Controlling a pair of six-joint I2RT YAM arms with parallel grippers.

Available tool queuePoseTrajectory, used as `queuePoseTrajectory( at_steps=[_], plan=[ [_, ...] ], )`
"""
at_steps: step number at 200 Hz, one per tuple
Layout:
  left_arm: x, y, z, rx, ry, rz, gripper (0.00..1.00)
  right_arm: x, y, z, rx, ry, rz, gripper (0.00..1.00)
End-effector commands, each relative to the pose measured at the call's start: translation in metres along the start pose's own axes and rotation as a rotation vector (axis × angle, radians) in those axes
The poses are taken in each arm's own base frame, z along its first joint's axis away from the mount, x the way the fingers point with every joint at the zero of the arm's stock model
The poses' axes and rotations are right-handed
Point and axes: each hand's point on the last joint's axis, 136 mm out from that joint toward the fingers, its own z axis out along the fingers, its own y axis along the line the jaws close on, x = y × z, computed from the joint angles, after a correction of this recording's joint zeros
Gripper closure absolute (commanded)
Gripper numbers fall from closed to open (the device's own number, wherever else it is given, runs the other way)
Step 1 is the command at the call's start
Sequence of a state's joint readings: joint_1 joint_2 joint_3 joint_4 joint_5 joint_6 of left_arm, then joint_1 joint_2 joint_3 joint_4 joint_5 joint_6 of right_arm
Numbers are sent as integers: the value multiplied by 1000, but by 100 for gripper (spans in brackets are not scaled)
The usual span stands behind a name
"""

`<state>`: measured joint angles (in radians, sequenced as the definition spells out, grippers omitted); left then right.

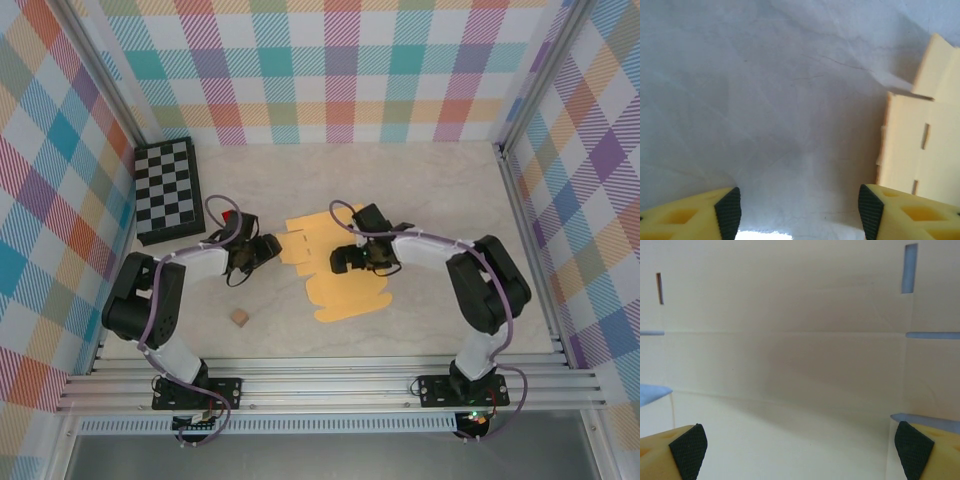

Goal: Fold the paper box

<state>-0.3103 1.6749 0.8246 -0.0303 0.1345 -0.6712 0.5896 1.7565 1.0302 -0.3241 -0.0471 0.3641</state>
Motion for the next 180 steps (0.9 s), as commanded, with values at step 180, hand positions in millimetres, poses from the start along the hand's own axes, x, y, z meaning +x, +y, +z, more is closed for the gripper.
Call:
queuePoseTrajectory(
  at_steps=[180],
  plan=[
    [-16, -182, 56, 356, 383, 737, 32, -97, -10, -126, -46, -297, -285, 7]
  ],
)
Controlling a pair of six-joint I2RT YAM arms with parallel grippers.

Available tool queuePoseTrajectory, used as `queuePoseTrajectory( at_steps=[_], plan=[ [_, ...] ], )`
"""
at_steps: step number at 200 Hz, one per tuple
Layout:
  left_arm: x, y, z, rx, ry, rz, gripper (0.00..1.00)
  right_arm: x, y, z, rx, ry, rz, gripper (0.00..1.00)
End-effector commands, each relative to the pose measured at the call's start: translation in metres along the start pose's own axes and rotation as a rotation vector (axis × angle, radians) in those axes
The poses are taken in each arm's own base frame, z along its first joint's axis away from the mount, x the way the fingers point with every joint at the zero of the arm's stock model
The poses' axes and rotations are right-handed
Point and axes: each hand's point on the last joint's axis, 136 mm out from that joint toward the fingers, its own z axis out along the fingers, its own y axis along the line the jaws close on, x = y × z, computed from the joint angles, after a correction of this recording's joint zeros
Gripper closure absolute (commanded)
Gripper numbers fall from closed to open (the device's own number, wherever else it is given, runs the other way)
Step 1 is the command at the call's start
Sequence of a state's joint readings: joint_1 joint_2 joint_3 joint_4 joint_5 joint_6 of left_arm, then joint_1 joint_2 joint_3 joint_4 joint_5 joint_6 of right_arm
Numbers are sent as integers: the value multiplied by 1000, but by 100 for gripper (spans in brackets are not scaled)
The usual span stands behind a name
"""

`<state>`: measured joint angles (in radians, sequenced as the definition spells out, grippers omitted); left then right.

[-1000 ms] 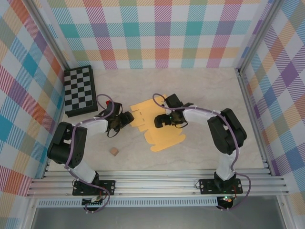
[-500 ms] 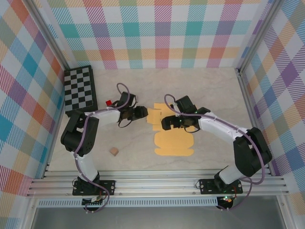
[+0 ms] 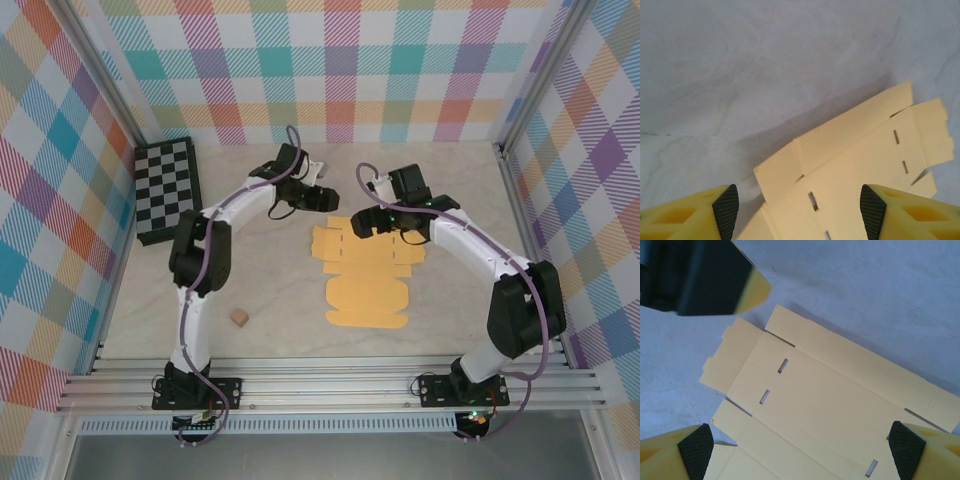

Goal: Fold the paper box

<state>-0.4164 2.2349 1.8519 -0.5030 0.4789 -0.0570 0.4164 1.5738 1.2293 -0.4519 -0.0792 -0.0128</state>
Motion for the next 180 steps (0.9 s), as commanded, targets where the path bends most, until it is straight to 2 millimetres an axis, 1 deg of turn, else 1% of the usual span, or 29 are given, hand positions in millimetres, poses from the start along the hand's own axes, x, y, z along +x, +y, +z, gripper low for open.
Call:
queuePoseTrajectory(
  at_steps=[1, 25, 42, 75, 83, 99, 116, 126, 150, 158, 167, 180],
  plan=[
    [25, 0, 12, 60, 154, 28, 32, -5, 5, -11, -46, -21, -8, 7],
    [25, 6, 25, 67, 179, 17, 32, -1, 5, -10, -55, -8, -29, 7],
    [29, 7, 33, 81, 190, 2, 32, 0, 4, -9, -58, -7, -37, 7],
    [44, -9, 45, 149, 240, 6, 36, 0, 2, -5, -80, -6, -46, 7],
    [44, -11, 46, 159, 240, 12, 39, 0, 1, -4, -92, -6, -39, 7],
    [44, -15, 48, 177, 237, 11, 48, 1, -1, 1, -124, -8, -75, 8],
    [36, -12, 48, 154, 219, 5, 65, 0, 0, 4, -139, -3, -126, 8],
    [30, -15, 46, 156, 204, 10, 73, 0, 4, 5, -167, 0, -178, 8],
    [13, -28, 35, 173, 153, 44, 89, -5, 8, 6, -211, -3, -317, 8],
    [9, -33, 31, 177, 137, 60, 100, -9, 10, 4, -236, -12, -360, 8],
    [3, -40, 22, 176, 118, 87, 100, -12, 12, 1, -268, -19, -398, 8],
    [-4, -58, 5, 183, 83, 154, 100, -17, 13, -6, -311, -31, -461, 8]
  ],
)
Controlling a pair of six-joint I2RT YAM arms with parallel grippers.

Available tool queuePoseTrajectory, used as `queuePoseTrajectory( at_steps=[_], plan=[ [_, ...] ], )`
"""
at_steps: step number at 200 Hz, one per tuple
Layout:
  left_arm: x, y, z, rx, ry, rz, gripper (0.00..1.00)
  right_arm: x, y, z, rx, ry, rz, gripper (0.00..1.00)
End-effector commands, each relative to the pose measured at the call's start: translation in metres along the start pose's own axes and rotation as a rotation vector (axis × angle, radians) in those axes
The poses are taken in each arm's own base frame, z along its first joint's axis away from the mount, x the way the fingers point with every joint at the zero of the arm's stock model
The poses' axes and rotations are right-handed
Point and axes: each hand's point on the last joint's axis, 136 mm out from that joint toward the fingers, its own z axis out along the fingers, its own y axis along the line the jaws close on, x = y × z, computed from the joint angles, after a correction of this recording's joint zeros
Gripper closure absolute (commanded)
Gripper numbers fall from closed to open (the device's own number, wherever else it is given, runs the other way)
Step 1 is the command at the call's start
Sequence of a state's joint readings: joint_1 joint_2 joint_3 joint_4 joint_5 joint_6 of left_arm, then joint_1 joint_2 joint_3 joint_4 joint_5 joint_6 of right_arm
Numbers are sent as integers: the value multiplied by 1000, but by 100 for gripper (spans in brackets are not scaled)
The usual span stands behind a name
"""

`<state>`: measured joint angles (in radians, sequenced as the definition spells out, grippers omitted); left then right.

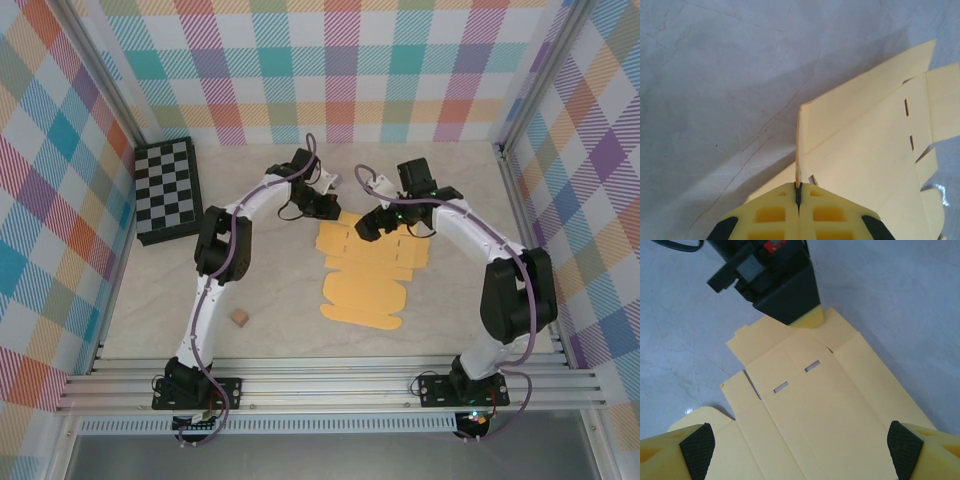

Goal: Fold the paper box

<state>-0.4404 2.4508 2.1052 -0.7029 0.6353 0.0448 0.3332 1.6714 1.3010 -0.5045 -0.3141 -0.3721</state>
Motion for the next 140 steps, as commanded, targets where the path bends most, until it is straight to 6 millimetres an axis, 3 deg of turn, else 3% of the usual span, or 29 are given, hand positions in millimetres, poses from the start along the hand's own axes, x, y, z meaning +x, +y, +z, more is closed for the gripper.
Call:
queuePoseTrajectory(
  at_steps=[1, 18, 36, 75, 106, 121, 140],
  plan=[
    [-22, -50, -37, 23, -82, 139, 100, -21, 10, -17, -113, -58, -201, 8],
    [-24, -79, -64, -18, -125, 269, 100, -30, 6, -31, -151, -75, -265, 10],
    [-25, -96, -92, -66, -172, 348, 100, -42, 4, -46, -222, -85, -280, 16],
    [-16, -126, -134, -99, -264, 435, 100, -39, 1, -38, -279, -21, -327, 22],
    [-8, -139, -158, -127, -312, 488, 100, -42, 13, -45, -343, -41, -328, 30],
    [-4, -140, -166, -152, -318, 512, 100, -42, 20, -52, -367, -50, -331, 38],
    [0, -134, -173, -204, -315, 530, 100, -43, 33, -64, -406, -81, -351, 39]
  ],
)
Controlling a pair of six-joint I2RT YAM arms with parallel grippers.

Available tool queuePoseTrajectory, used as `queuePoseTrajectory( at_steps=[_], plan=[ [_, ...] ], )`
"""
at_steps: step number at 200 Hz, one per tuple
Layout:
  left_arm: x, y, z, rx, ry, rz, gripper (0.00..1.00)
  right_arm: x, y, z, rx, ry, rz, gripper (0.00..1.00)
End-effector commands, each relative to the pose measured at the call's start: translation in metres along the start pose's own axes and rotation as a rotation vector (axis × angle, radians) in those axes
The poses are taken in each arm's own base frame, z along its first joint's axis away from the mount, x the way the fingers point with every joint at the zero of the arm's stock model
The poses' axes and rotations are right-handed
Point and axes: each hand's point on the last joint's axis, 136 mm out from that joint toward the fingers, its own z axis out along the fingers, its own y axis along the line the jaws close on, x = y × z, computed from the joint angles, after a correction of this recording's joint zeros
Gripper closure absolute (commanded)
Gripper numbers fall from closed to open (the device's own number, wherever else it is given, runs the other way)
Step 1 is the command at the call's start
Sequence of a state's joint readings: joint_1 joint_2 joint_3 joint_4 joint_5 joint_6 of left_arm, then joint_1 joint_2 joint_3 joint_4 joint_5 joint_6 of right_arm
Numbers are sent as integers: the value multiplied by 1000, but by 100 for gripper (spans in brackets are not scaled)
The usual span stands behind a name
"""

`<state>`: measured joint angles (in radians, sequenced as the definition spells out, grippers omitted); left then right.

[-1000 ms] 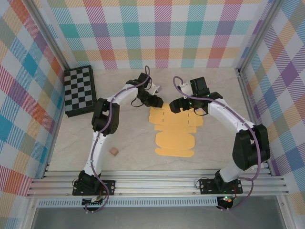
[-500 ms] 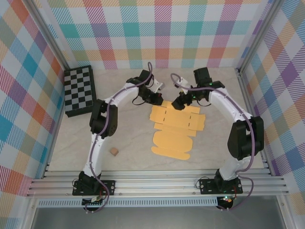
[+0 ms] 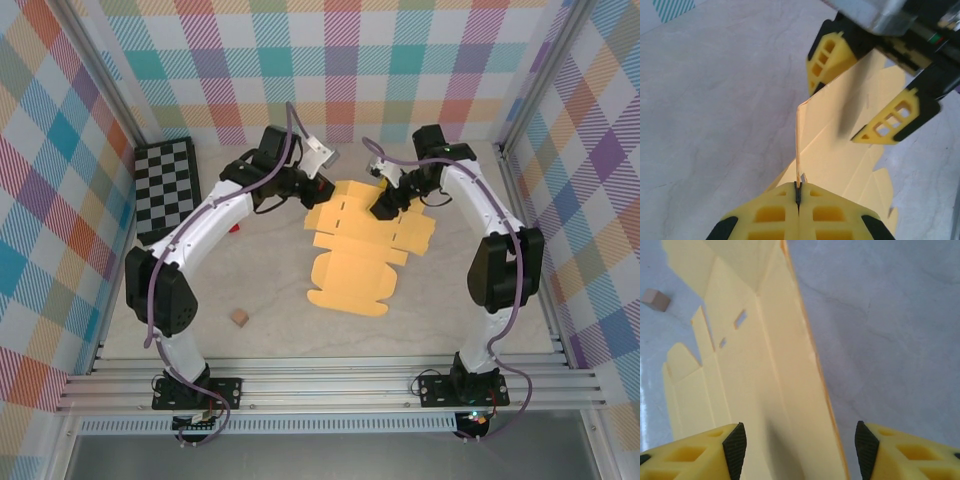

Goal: Fold the paper box

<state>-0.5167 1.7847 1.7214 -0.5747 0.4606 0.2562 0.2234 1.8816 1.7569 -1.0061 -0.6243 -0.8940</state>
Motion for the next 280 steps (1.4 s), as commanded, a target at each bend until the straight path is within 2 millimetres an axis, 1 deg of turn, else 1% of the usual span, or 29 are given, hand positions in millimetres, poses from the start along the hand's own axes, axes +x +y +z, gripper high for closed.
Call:
queuePoseTrajectory(
  at_steps=[1, 18, 27, 34, 59, 77, 102, 130, 168, 184, 213, 229, 245, 260, 273, 280],
  plan=[
    [6, 2, -8, -59, 13, 66, 100, -19, 33, -18, -89, -81, -68, 39],
    [8, 7, -11, -91, 27, 80, 100, -21, 42, -22, -95, -97, -86, 40],
    [7, 7, -12, -93, 26, 85, 100, -19, 43, -22, -88, -89, -89, 43],
    [7, 6, -12, -90, 24, 84, 100, -18, 42, -23, -79, -84, -91, 47],
    [-2, -2, -16, -54, -8, 79, 100, -15, 39, -21, -62, -67, -90, 50],
    [-9, -5, -20, -48, -34, 77, 100, -14, 37, -19, -58, -55, -83, 56],
    [-13, -8, -23, -46, -49, 78, 100, -12, 36, -15, -67, -47, -70, 59],
    [-15, -10, -28, -52, -65, 89, 100, -7, 35, -10, -85, -37, -51, 66],
    [-19, -13, -35, -53, -94, 104, 100, -6, 35, -8, -98, -31, -29, 67],
    [-18, -13, -36, -58, -91, 109, 100, -8, 37, -11, -93, -37, -37, 68],
    [-7, -2, -31, -113, -47, 123, 100, -14, 39, -18, -81, -47, -52, 65],
    [-4, 3, -32, -143, -35, 131, 100, -16, 39, -21, -70, -44, -58, 65],
    [-3, 3, -34, -148, -32, 137, 100, -19, 38, -24, -63, -43, -61, 68],
    [-4, 2, -35, -144, -35, 137, 100, -22, 38, -25, -63, -49, -63, 73],
    [-5, 0, -36, -136, -44, 135, 100, -22, 38, -23, -69, -47, -65, 81],
    [-5, 0, -35, -134, -47, 132, 100, -21, 38, -21, -71, -39, -65, 88]
  ],
)
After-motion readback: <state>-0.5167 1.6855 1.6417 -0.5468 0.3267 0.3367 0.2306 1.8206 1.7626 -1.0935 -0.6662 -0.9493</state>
